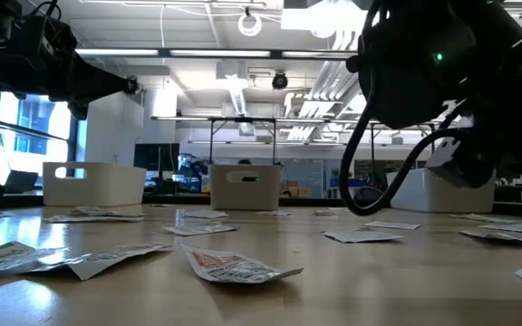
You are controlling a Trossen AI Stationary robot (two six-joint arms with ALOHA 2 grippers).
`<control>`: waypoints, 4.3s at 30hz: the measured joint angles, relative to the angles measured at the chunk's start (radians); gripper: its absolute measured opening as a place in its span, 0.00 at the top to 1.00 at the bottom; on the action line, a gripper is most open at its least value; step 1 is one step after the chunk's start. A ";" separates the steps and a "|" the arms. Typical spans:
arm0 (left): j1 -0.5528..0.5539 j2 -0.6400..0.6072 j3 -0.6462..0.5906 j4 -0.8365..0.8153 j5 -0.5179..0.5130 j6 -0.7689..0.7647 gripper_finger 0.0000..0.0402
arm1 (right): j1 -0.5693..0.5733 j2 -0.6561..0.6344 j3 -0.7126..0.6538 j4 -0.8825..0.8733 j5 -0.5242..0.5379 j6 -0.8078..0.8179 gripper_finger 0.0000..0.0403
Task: Pick & Place First Aid Supplies
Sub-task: Put the green pad into the left gray bin
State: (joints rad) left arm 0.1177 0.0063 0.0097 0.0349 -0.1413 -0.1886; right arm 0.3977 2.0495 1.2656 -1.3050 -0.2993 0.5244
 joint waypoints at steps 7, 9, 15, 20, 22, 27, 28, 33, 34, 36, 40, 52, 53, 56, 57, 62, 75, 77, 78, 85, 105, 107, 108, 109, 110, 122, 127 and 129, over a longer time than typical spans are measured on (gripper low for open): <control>0.000 0.000 0.000 0.000 0.000 0.000 1.00 | 0.000 -0.004 -0.055 0.086 -0.016 0.005 0.74; 0.000 0.000 0.000 0.000 0.000 0.000 1.00 | 0.000 -0.005 -0.067 0.103 -0.021 0.006 0.76; 0.000 0.000 0.000 0.000 0.000 0.000 1.00 | 0.000 -0.005 -0.072 0.144 -0.018 0.009 0.87; 0.000 0.000 0.000 0.000 -0.001 0.000 1.00 | 0.000 -0.006 -0.071 0.154 -0.014 0.021 0.99; 0.000 0.000 0.000 0.000 -0.001 0.000 1.00 | 0.000 -0.005 -0.071 0.153 -0.014 0.035 0.99; 0.000 0.000 0.000 0.000 -0.001 0.000 1.00 | 0.001 0.000 -0.040 0.123 0.006 0.036 1.00; 0.000 0.000 0.000 0.000 -0.001 0.000 1.00 | 0.001 0.002 -0.022 0.115 0.020 0.031 1.00; 0.000 0.000 0.000 0.000 -0.001 0.000 1.00 | -0.009 0.004 0.128 0.035 0.111 -0.007 1.00; 0.000 0.000 0.000 0.000 -0.001 0.000 1.00 | -0.014 0.004 0.166 0.005 0.126 -0.018 1.00; 0.000 0.000 0.000 0.000 -0.001 0.000 1.00 | -0.028 0.004 0.252 -0.041 0.173 -0.045 1.00; 0.000 0.000 0.000 0.000 -0.001 0.000 1.00 | -0.076 0.004 0.434 -0.163 0.348 -0.116 1.00; 0.000 0.000 0.000 0.000 -0.001 0.000 1.00 | -0.386 0.001 0.689 0.123 0.946 -0.407 1.00; 0.000 0.000 0.000 0.000 -0.001 0.000 1.00 | -0.418 0.001 0.684 0.186 0.966 -0.454 1.00; 0.000 0.000 0.000 0.000 -0.001 0.000 1.00 | -0.507 0.012 0.675 0.380 1.002 -0.610 1.00; 0.000 0.000 0.000 0.000 -0.001 0.000 1.00 | -0.535 0.020 0.675 0.438 1.014 -0.671 1.00; 0.000 0.000 0.000 0.000 -0.001 0.000 1.00 | -0.651 0.096 0.675 0.644 1.010 -0.930 1.00; 0.000 0.000 0.000 0.000 0.000 0.000 1.00 | -0.792 0.192 0.674 0.516 0.582 -0.897 1.00; 0.000 0.000 0.000 0.000 0.000 0.000 1.00 | -0.797 0.192 0.674 0.498 0.533 -0.893 1.00; 0.000 0.000 0.000 0.000 0.000 0.000 1.00 | -0.797 0.192 0.674 0.486 0.520 -0.893 1.00; 0.000 0.000 0.000 0.000 0.001 0.000 1.00 | -0.797 0.192 0.674 0.488 0.512 -0.905 1.00; 0.000 0.000 0.000 0.000 0.000 0.000 1.00 | -0.656 0.184 1.014 -0.029 0.556 -0.704 0.64; 0.000 0.000 0.000 0.000 0.000 0.000 1.00 | -0.606 0.183 1.071 -0.164 0.584 -0.655 0.64; 0.000 0.000 0.000 0.000 0.000 0.000 1.00 | -0.579 0.183 1.089 -0.221 0.594 -0.625 0.64; 0.000 0.000 0.000 0.000 0.000 0.000 1.00 | -0.553 0.182 1.092 -0.259 0.599 -0.592 0.64; 0.000 0.000 0.000 0.000 0.000 0.000 1.00 | -0.529 0.173 1.076 -0.264 0.597 -0.564 0.64; 0.000 0.000 0.000 0.000 0.000 0.000 1.00 | -0.334 -0.034 0.471 -0.260 0.463 -0.282 0.65; 0.000 0.000 0.000 0.000 0.000 0.000 1.00 | -0.350 -0.121 0.206 -0.219 0.354 -0.178 0.65; 0.000 0.000 0.000 0.000 0.000 0.000 1.00 | -0.360 -0.148 0.120 -0.194 0.328 -0.149 0.65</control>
State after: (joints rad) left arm 0.1177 0.0063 0.0101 0.0352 -0.1417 -0.1886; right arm 0.0375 1.9019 1.3857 -1.4988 0.0287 0.3758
